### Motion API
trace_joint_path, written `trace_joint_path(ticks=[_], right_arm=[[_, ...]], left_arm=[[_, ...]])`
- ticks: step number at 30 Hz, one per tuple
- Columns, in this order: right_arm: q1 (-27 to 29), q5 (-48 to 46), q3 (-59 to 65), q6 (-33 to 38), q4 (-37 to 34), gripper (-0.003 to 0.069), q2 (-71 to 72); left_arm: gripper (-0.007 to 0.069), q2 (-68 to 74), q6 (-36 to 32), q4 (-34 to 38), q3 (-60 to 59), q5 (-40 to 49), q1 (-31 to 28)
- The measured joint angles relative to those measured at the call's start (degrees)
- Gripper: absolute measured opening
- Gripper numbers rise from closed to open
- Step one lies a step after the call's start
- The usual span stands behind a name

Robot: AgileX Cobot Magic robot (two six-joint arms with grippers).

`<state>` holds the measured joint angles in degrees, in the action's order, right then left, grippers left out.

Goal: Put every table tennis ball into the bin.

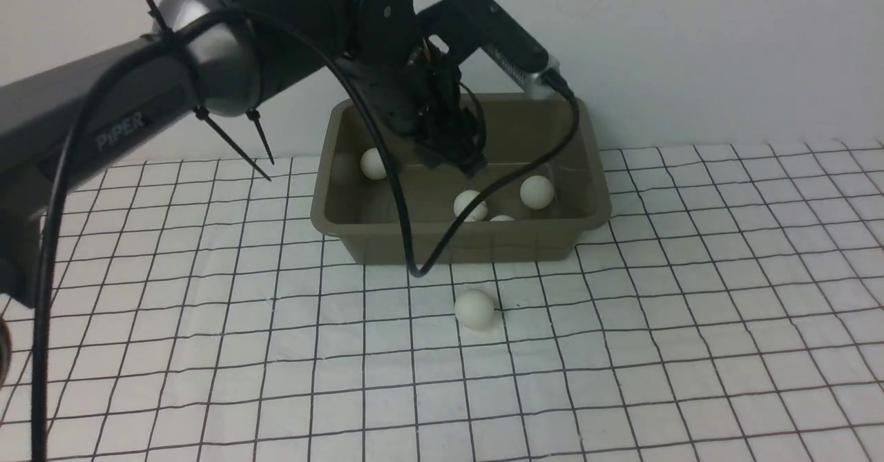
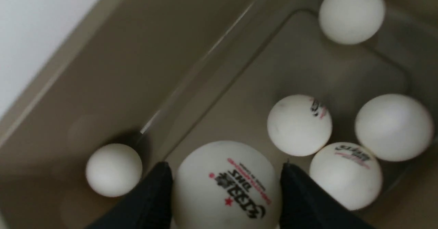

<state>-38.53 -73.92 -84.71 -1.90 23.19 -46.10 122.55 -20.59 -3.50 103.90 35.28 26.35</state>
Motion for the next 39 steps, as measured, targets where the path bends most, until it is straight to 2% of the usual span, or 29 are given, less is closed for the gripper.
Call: trace_joint_path(ticks=[5, 13, 17, 20, 22, 24, 30, 36, 39], right_arm=[[0.0, 0.0, 0.0, 0.0, 0.02, -0.0018, 0.0], [0.0, 0.0, 0.0, -0.93, 0.02, -0.0018, 0.0], [0.0, 0.0, 0.0, -1.12, 0.02, -0.0018, 0.0], [0.0, 0.0, 0.0, -1.27, 0.02, -0.0018, 0.0], [0.0, 0.0, 0.0, -1.27, 0.02, -0.0018, 0.0], [0.0, 0.0, 0.0, -1.27, 0.02, -0.0018, 0.0], [0.0, 0.0, 0.0, -1.29, -0.18, -0.0018, 0.0], [0.0, 0.0, 0.0, -1.29, -2.03, -0.0018, 0.0], [0.0, 0.0, 0.0, -1.29, -3.25, -0.0018, 0.0]], left_arm=[[0.0354, 2.16, 0.0, 0.11, 0.0, -0.9, -0.38], [0.0421, 3.47, 0.48, 0.48, 0.0, -1.31, -0.45], [0.0428, 3.4, 0.86, 0.48, 0.44, -0.87, -0.45], [0.0429, 2.27, 2.06, 0.74, 2.8, 5.58, -0.45], [0.0429, 0.4, 4.18, 1.68, 5.01, 12.94, -0.45], [0.0419, -2.66, 5.58, 3.5, 6.32, 21.09, -0.37], [0.0344, -6.73, 5.45, 12.37, 6.85, 33.1, 2.14], [0.0258, -6.73, 5.36, 13.32, 0.92, 33.13, 7.97], [0.0249, -6.67, 5.36, 12.52, -2.91, 31.44, 8.99]])
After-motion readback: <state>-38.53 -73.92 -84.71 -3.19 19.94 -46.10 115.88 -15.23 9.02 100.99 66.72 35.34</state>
